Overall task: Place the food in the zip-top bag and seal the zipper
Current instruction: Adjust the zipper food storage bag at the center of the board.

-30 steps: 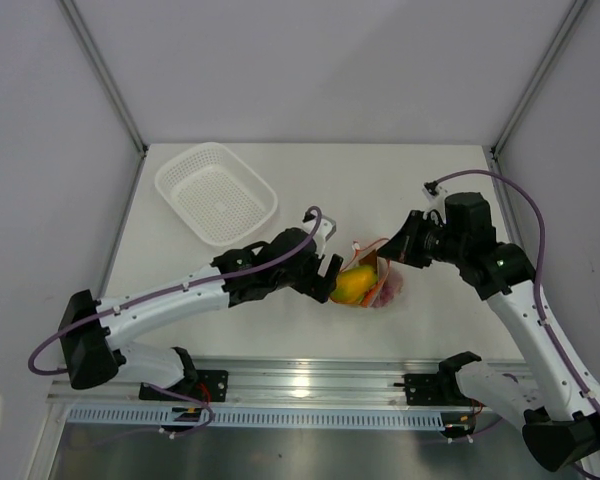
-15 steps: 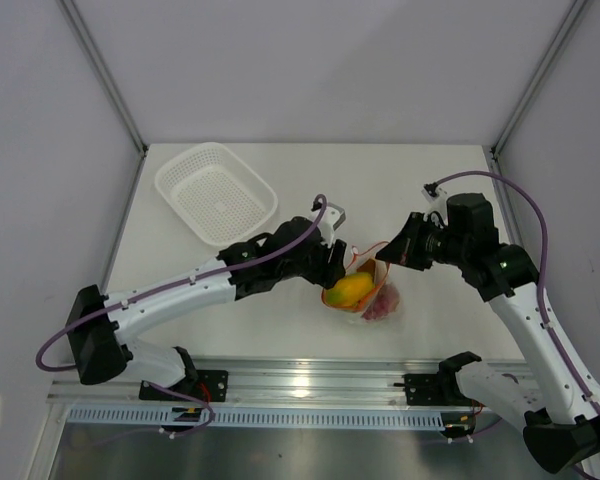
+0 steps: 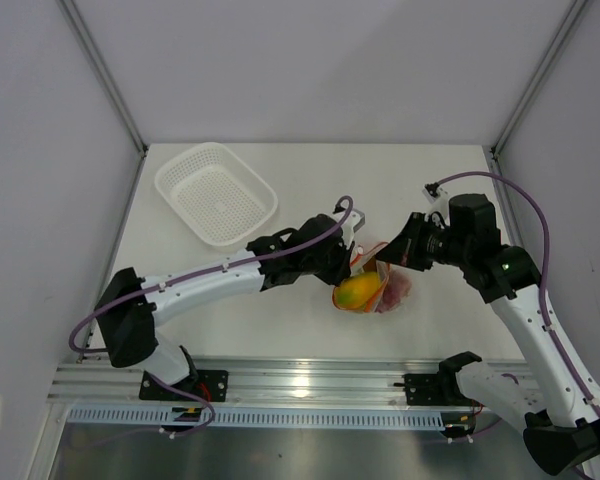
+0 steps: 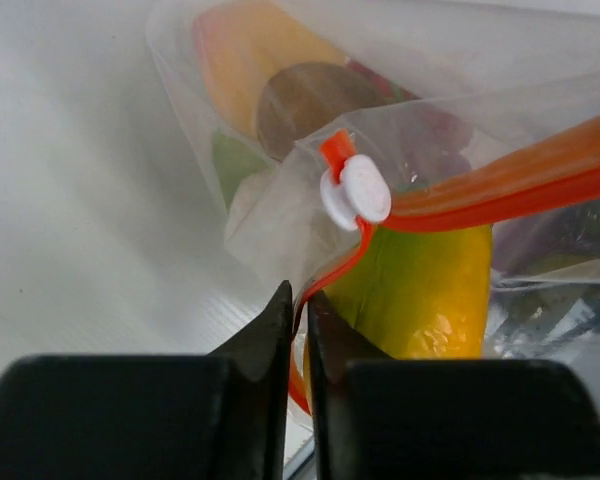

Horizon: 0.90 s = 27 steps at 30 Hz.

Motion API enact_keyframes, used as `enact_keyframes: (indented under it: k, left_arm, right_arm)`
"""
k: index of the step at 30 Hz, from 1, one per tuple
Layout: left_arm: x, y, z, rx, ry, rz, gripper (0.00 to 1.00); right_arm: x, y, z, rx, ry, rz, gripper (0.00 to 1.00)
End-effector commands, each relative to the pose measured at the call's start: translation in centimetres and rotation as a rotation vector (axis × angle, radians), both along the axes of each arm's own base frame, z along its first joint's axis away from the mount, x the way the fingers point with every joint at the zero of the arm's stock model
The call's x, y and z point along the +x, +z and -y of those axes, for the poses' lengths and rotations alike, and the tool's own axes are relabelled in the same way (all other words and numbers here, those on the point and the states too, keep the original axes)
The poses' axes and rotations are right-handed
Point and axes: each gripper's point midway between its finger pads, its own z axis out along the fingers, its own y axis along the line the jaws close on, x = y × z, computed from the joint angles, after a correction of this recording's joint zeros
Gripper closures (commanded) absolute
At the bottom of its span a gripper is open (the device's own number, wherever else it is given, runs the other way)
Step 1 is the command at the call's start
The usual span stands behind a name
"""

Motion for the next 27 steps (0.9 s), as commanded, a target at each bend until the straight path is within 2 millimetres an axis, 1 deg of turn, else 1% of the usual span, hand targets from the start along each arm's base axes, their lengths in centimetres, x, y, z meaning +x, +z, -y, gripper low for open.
enact_keyframes:
  k: [1,2,3,6,7,8,9,10,11,13,14,15,16,17,18,20,21,23,24,25,27]
  left_arm:
    - [-0.5,0.2,1.1,-0.015,-0.042,-0.046,0.93]
    - [-0.8,-0.1,1.1,-0.011,-0.055,-0.059,0.99]
    - [-1.2,-0.3,1.1,-0.011,-0.070,-0.072,0.99]
    - [-2.7,1.3,1.4,-0.063,-0.158,-0.081,0.99]
    - [-3.5,3.0,1.6,-0.110,-0.201,-0.074,0.99]
    - [-3.6,4.4,1.7,-0.138,-0.215,-0.058,0.99]
    - [-3.7,5.4,1.6,-0.156,-0.217,-0.047,1.00]
    - [-3.7,7.0,1.7,-0.187,-0.223,-0.030,0.99]
    - [-3.9,8.3,1.5,-0.215,-0.232,-0.023,0.99]
    - [-4.2,11.7,1.9,-0.292,-0.260,-0.013,0.99]
    - [-4.9,12.4,2.1,-0.311,-0.292,-0.030,0.99]
    - [-5.0,13.0,2.3,-0.324,-0.301,-0.034,0.99]
    - [-5.1,14.9,2.6,-0.363,-0.307,-0.029,0.99]
    - [-5.5,14.7,2.8,-0.364,-0.321,-0.056,0.99]
    - [-5.9,15.8,2.9,-0.393,-0.330,-0.072,1.00]
    - [-6.6,16.3,3.1,-0.421,-0.352,-0.100,0.99]
    - [-6.7,16.4,3.0,-0.433,-0.336,-0.112,1.00]
    - [-5.8,14.3,2.7,-0.393,-0.277,-0.130,0.99]
    - [-5.6,12.9,2.5,-0.363,-0.246,-0.163,0.99]
    - [-5.1,10.3,1.9,-0.318,-0.207,-0.206,0.99]
    - [-4.6,8.2,1.5,-0.290,-0.175,-0.257,1.00]
  right_arm:
    - [0.3,2.7,-0.3,0.049,0.002,0.095,1.00]
    - [0.4,2.6,-0.1,0.042,-0.005,0.097,1.00]
    - [0.5,2.3,0.0,0.032,-0.011,0.095,1.00]
    - [1.2,0.6,1.1,-0.048,-0.057,0.080,1.00]
    - [1.6,-0.1,1.8,-0.089,-0.088,0.079,1.00]
    - [1.6,-0.8,2.3,-0.121,-0.102,0.066,1.00]
    - [1.8,-1.2,2.8,-0.155,-0.109,0.073,1.00]
    - [2.2,-1.6,3.5,-0.194,-0.143,0.079,1.00]
    - [2.1,-2.0,4.0,-0.222,-0.153,0.068,1.00]
    - [2.3,-2.2,4.8,-0.268,-0.172,0.083,1.00]
    - [2.2,-2.0,5.0,-0.275,-0.169,0.090,1.00]
    - [2.0,-2.0,5.0,-0.281,-0.161,0.092,1.00]
    - [1.9,-1.9,5.0,-0.284,-0.147,0.100,1.00]
    - [1.7,-1.7,5.0,-0.285,-0.142,0.101,1.00]
    - [1.5,-1.4,4.8,-0.276,-0.129,0.099,1.00]
    - [0.9,-0.8,4.4,-0.248,-0.109,0.105,1.00]
    - [0.8,-0.3,4.2,-0.229,-0.102,0.117,1.00]
    - [0.4,0.1,3.8,-0.192,-0.088,0.122,1.00]
    - [0.3,-0.4,3.6,-0.192,-0.080,0.111,1.00]
    - [0.4,-0.8,3.6,-0.194,-0.080,0.101,1.00]
    - [0.5,-1.9,3.7,-0.212,-0.085,0.075,1.00]
